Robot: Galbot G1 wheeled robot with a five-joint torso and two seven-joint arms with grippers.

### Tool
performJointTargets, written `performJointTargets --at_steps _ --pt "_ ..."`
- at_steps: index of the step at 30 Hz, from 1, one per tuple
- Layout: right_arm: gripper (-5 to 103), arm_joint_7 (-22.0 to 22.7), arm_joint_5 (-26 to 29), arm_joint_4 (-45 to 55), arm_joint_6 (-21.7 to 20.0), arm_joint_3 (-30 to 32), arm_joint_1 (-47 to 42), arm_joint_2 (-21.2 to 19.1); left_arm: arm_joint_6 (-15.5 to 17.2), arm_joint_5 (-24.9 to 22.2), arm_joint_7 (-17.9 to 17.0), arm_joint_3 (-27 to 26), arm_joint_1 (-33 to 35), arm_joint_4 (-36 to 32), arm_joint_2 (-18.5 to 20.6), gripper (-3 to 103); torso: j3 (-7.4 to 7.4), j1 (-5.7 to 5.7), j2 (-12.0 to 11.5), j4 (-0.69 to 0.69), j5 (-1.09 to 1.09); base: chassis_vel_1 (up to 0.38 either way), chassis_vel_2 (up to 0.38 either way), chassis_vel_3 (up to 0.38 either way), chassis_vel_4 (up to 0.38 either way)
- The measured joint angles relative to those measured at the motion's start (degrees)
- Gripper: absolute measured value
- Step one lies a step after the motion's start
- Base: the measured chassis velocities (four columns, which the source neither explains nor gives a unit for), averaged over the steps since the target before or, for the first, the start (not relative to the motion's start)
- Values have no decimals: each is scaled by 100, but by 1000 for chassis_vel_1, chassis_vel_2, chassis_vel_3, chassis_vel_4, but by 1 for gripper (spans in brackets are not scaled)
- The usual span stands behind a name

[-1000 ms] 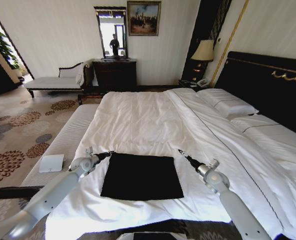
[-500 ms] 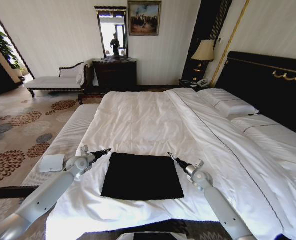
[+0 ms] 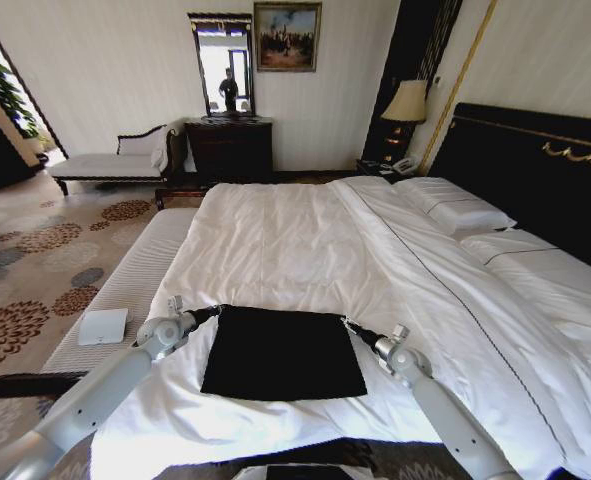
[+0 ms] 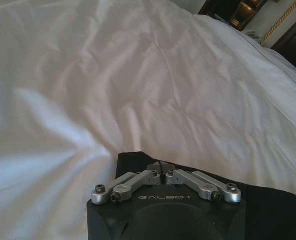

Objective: Fold the clothes on the bed.

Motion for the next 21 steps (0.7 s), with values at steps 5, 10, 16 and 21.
performJointTargets --at_steps 5,10,16,21 --pt "38 0 -26 0 -10 -43 28 7 14 19 -21 10 17 49 -14 17 0 0 0 0 -1 0 0 0 0" --pt "17 0 -53 -7 -13 -73 38 36 0 33 -26 -72 -46 168 -80 33 0 0 0 0 0 0 0 0 0" --pt "3 6 -80 17 -15 -100 28 39 -33 77 -44 -132 -177 498 -258 55 0 0 0 0 0 0 0 0 0" --pt "0 19 -87 26 -19 -124 24 13 -46 175 -46 -135 -240 817 -503 72 0 0 0 -1 -1 0 0 0 0"
